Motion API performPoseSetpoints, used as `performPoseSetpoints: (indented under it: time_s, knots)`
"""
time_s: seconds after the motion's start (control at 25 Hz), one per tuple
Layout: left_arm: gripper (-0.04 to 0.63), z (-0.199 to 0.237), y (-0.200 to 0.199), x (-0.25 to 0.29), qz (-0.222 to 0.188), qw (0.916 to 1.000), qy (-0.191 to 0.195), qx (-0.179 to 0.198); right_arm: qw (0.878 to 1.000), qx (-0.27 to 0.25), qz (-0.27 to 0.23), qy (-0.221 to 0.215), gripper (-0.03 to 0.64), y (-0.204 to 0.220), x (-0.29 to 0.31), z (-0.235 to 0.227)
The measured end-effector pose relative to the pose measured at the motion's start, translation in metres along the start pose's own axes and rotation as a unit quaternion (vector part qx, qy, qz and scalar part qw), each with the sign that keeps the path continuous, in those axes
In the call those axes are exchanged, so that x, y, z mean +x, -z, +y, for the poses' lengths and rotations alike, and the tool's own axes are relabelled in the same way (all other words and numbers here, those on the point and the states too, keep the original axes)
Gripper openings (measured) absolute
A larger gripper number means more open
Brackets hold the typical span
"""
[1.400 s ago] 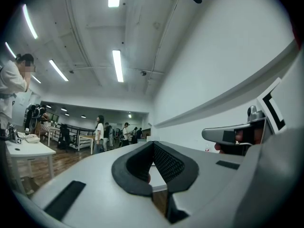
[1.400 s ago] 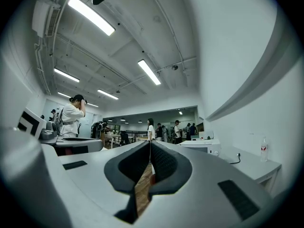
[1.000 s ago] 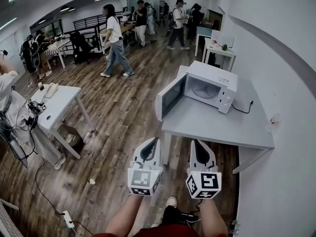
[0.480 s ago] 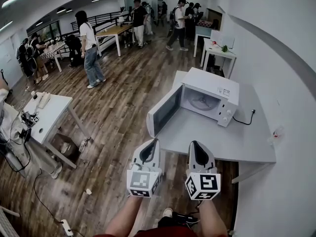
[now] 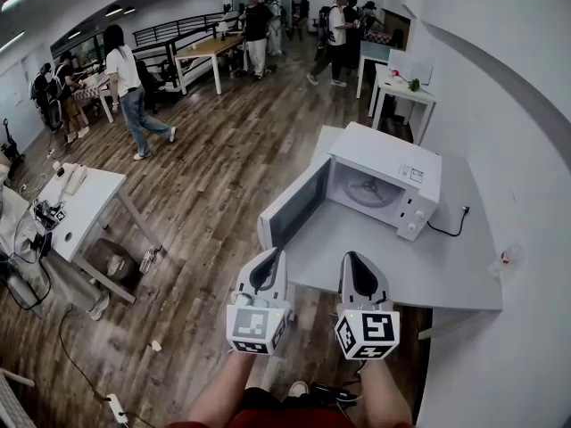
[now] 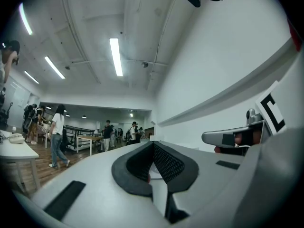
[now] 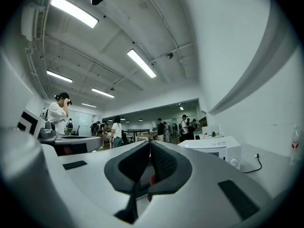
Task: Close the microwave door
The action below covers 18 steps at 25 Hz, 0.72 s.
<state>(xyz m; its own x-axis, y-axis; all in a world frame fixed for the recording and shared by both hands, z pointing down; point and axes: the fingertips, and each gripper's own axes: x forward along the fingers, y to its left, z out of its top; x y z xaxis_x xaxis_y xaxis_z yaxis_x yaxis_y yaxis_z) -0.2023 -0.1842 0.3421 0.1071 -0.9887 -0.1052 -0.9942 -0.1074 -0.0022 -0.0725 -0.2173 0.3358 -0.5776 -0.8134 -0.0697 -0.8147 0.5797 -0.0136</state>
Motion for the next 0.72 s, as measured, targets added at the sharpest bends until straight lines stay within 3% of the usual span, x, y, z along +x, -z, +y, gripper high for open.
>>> performPoseSetpoints:
  time_s: [0.32,0.72]
  knots:
    - [0.026,0.034,0.019,0.027,0.005,1.0000,-0.001,-0.007,1.000,0.001,0.016,-0.003,0.028,0.023,0.042,0.011]
    - [0.026,0.086,0.040,0.057,0.016,0.9996,0.024,-0.004,0.999,0.000,0.031,0.020,0.028,0.039,0.098,0.032]
